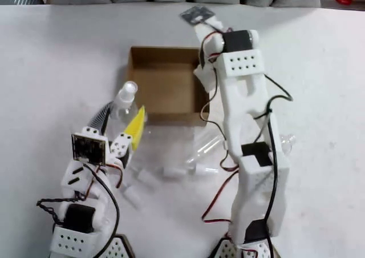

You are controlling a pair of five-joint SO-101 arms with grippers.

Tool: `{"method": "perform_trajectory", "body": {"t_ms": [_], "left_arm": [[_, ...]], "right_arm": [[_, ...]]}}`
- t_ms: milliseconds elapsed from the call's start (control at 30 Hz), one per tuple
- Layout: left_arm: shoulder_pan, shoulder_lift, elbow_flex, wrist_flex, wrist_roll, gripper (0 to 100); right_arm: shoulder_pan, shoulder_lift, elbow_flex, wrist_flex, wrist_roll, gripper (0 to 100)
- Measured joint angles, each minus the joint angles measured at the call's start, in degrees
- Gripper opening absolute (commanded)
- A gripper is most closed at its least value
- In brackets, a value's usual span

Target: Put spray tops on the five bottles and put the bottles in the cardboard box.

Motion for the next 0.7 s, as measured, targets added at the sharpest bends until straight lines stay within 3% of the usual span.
{"method": "perform_trajectory", "body": {"t_ms": [233, 700], "left_arm": [[0.00, 0.00, -0.18, 0.00, 0.00, 2], [0.00, 0.00, -4.40, 1.58, 0.00, 2]], "right_arm": [[0.09, -8.35, 13.71, 0.18, -2.20, 1.6], [-3.87, -38.51, 44.31, -0.44, -2.64, 1.6]]}}
